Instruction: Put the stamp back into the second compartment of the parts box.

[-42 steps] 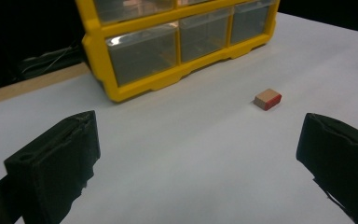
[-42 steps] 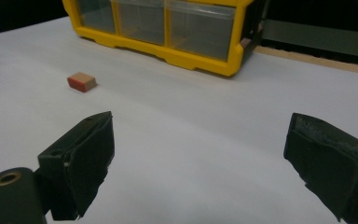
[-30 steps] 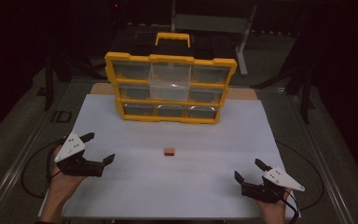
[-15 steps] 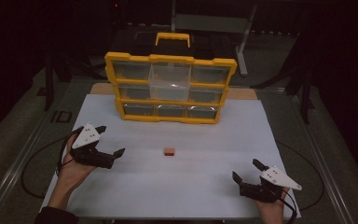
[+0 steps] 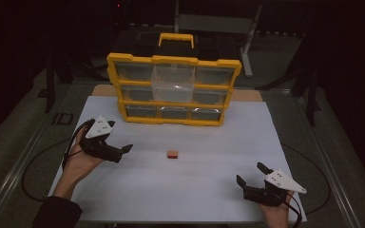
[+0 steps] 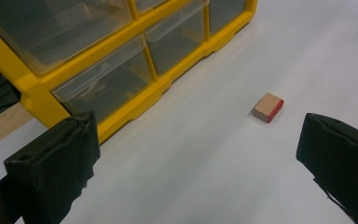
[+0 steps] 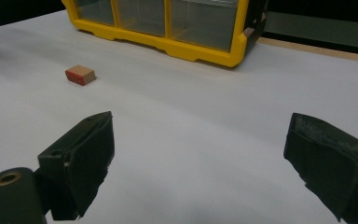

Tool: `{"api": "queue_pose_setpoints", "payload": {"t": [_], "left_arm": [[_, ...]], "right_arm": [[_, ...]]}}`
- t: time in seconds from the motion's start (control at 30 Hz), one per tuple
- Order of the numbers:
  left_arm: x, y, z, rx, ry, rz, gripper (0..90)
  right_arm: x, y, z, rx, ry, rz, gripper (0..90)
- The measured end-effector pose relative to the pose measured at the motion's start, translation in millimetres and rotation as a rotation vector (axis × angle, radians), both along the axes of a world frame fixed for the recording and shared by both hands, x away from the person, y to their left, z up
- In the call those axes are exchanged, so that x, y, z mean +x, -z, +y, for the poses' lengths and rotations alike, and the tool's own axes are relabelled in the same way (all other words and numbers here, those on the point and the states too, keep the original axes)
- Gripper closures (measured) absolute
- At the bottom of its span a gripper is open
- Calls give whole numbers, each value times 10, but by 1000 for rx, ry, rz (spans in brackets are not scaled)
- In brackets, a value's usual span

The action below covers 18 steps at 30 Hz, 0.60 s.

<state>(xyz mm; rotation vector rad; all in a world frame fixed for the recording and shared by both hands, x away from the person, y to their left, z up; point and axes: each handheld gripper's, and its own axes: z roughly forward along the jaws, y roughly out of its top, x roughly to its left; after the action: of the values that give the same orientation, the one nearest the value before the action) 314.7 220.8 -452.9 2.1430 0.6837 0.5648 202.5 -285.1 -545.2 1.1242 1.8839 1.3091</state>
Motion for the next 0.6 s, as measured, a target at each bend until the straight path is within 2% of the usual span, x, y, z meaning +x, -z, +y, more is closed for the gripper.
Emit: {"api": "queue_pose_setpoints", "payload": {"t": [0.13, 0.2, 0.23, 0.6], "left_arm": [[55, -6, -69, 30, 15, 15, 0], [55, -6, -69, 30, 15, 15, 0], [103, -4, -122, 44, 28, 25, 0], [256, 21, -286, 69, 54, 69, 0]], "right_arm": [[-2, 0, -4, 1, 2, -1, 85], [-1, 0, -4, 1, 1, -2, 85], [-1, 0, -3, 1, 2, -1, 85], [-5, -7, -10, 0, 4, -5, 85]]}}
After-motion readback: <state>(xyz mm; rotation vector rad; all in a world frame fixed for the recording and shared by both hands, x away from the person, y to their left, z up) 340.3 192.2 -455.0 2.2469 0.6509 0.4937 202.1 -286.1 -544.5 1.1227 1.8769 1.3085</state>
